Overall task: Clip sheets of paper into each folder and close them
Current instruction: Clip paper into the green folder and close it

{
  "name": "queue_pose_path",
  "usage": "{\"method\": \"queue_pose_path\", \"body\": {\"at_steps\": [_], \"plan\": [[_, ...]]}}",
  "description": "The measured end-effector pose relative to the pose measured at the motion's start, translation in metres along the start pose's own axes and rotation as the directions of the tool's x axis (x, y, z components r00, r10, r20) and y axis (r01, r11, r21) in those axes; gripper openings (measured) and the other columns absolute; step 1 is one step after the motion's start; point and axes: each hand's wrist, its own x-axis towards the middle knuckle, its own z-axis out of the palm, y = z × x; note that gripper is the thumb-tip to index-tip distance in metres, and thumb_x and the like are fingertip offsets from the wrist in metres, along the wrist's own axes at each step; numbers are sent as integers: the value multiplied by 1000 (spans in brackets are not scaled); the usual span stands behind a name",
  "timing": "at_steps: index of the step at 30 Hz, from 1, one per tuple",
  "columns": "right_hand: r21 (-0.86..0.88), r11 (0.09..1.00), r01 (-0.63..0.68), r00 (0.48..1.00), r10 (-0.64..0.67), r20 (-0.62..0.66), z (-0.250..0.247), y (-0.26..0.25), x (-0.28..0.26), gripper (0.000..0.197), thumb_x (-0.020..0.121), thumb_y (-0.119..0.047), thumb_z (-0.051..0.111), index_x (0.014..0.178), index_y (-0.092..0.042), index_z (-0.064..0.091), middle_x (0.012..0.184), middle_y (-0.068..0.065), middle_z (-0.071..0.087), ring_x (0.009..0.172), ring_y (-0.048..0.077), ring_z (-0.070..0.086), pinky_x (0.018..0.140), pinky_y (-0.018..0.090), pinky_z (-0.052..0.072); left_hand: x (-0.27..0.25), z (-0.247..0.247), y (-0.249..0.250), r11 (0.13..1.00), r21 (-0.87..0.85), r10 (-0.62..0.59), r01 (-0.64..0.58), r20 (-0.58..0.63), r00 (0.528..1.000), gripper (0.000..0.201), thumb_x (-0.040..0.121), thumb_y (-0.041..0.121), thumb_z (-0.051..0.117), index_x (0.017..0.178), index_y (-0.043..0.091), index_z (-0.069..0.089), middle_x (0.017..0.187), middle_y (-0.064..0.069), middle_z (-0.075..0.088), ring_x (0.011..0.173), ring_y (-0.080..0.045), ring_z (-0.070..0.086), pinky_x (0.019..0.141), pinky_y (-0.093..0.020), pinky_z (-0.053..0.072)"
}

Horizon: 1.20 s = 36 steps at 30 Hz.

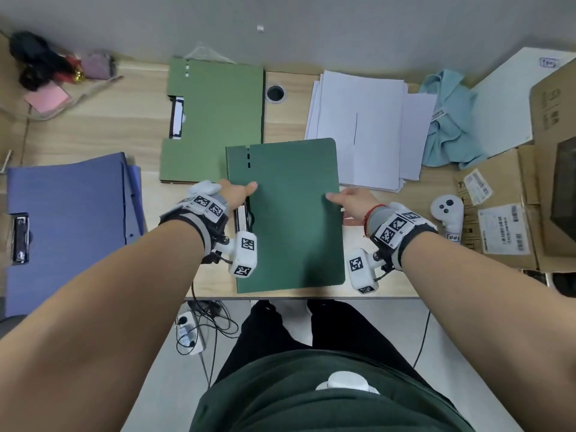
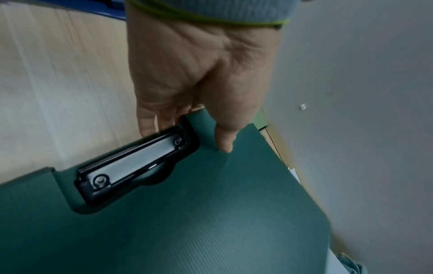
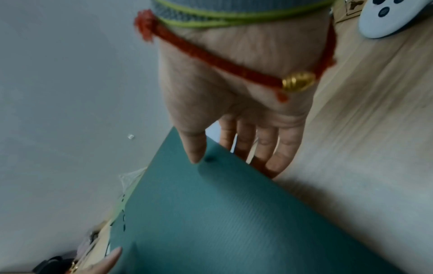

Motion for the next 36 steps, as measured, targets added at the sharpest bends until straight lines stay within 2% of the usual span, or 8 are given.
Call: {"method": "queue_pose_path", "body": {"at_steps": [6, 12, 17, 21, 26, 31, 34, 36], "plan": [[185, 977, 101, 980, -130, 151, 1, -54, -25, 64, 87, -75, 39, 64, -17, 54, 79, 6, 62, 74, 25, 62, 79, 36, 57, -41, -20, 34, 988, 65, 139, -140, 26, 990, 66, 89, 55, 59, 135, 9, 52, 129, -10, 58, 116, -31, 58, 102, -48, 49], [197, 947, 254, 889, -309, 339, 40, -122, -56, 74, 97, -66, 21, 68, -10, 60, 74, 5, 63, 72, 23, 64, 76, 34, 52, -89, -44, 76, 929, -87, 356, -359, -47, 933, 72, 84, 66, 60, 138, 18, 49, 133, -6, 58, 121, -23, 56, 105, -43, 46], [116, 949, 292, 854, -313, 414, 95, -154, -68, 66, 101, -57, 22, 77, -12, 64, 89, 8, 73, 77, 28, 67, 75, 33, 50, -96, -87, 73, 889, 92, 458, -449, -128, 880, 67, 86, 38, 69, 143, 14, 42, 123, -3, 63, 109, -21, 62, 95, -31, 48], [-54, 967, 249, 916, -217, 338, 128, -143, -56, 59, 102, -53, 26, 82, -16, 67, 105, 7, 71, 98, 33, 67, 96, 42, 51, -85, -127, 40, 876, 292, 453, -385, -222, 863, 57, 86, 7, 57, 140, 12, 39, 106, -6, 61, 89, -22, 56, 77, -32, 46], [-518, 842, 152, 972, -30, 235, 144, -103, -31, 47, 101, -47, 36, 125, -14, 60, 133, 6, 57, 115, 29, 61, 93, 39, 52, -62, -154, -12, 871, 379, 432, -314, -284, 856, 95, 85, -6, 56, 156, 16, -2, 120, -25, 49, 104, -37, 53, 89, -40, 43], [-671, 729, 131, 986, -23, 167, 153, -85, -24, 50, 101, -37, 45, 135, -1, 53, 136, 17, 56, 120, 33, 56, 97, 36, 45, -24, -157, -54, 897, 433, 267, -89, -372, 889, 68, 87, 4, 56, 146, 30, 35, 139, -17, 38, 95, -35, 54, 96, -43, 43], [-683, 719, 131, 988, -35, 152, 154, -87, -23, 49, 101, -36, 45, 135, -2, 54, 135, 17, 56, 119, 33, 56, 101, 38, 45, -9, -152, -66, 858, 514, 214, 15, -384, 898, 57, 87, 13, 63, 140, 22, 45, 127, -15, 44, 66, -22, 39, 80, -38, 40], [-691, 711, 128, 988, -30, 152, 154, -88, -22, 49, 102, -37, 44, 135, -2, 54, 137, 16, 55, 122, 32, 54, 105, 39, 43, -4, -149, -72, 762, 647, 224, 32, -309, 924, 59, 84, 5, 63, 139, 21, 47, 137, -14, 39, 69, -25, 43, 68, -31, 33]]}}
